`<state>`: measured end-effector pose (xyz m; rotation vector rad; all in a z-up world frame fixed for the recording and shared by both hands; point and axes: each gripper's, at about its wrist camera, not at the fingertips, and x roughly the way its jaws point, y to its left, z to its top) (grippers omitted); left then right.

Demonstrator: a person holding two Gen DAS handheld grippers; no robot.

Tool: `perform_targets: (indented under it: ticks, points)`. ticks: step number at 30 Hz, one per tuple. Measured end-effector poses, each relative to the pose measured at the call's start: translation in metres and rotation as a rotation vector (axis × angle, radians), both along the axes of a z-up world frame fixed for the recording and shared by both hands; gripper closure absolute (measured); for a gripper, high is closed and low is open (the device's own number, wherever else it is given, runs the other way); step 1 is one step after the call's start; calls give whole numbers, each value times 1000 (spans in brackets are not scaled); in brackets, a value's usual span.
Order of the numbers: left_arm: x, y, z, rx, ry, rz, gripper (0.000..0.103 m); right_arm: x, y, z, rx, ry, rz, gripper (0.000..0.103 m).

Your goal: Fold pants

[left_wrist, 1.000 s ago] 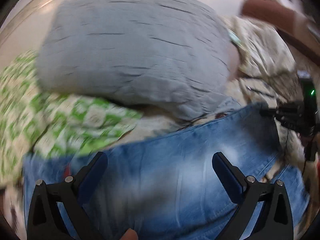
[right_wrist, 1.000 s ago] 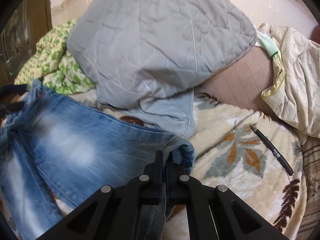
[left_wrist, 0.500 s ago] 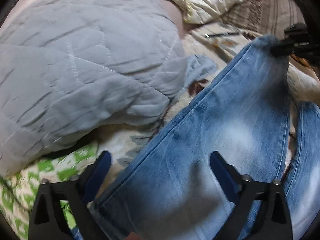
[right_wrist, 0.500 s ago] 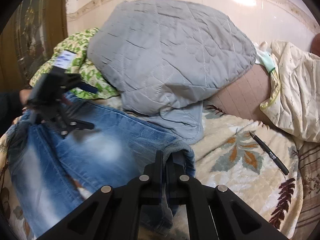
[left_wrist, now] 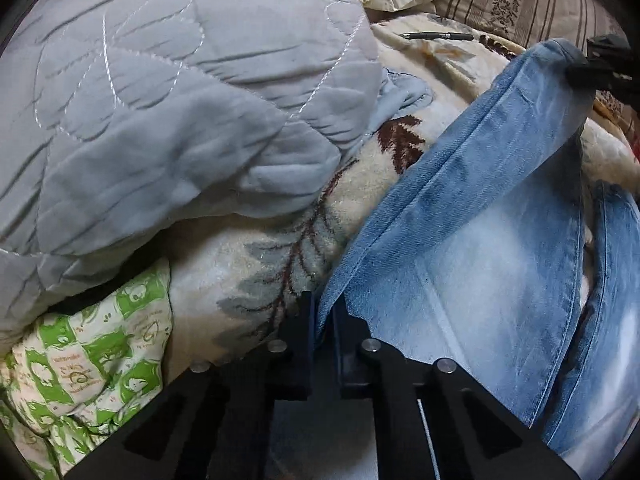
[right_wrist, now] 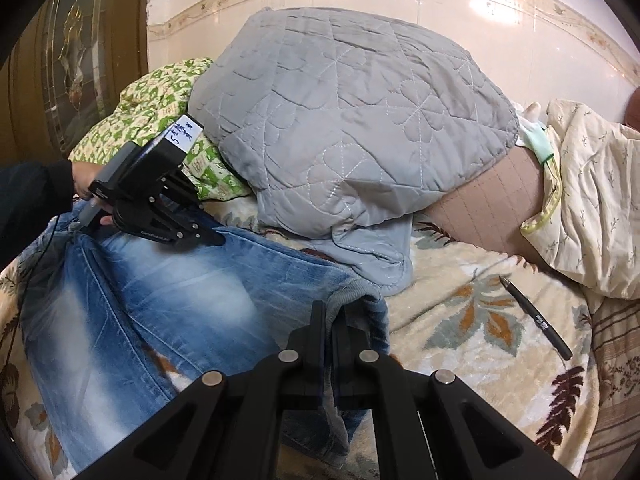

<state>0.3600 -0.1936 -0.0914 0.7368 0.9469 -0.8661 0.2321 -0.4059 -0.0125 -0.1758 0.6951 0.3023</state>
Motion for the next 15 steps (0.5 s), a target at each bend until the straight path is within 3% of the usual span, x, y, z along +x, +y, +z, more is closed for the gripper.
perform_targets:
  ticks: [5,11,15]
  points:
    - [-19,-7,9,29,-104,-10,100,-3,0,6,8,-11,-18,101]
    - [-55,13,56,-17,-212,16,100,-25,3,22,-7,-29,-42,101]
    - [-103,25,86,-20,-317,38,100,-41,6,28,-37,-33,-78,101]
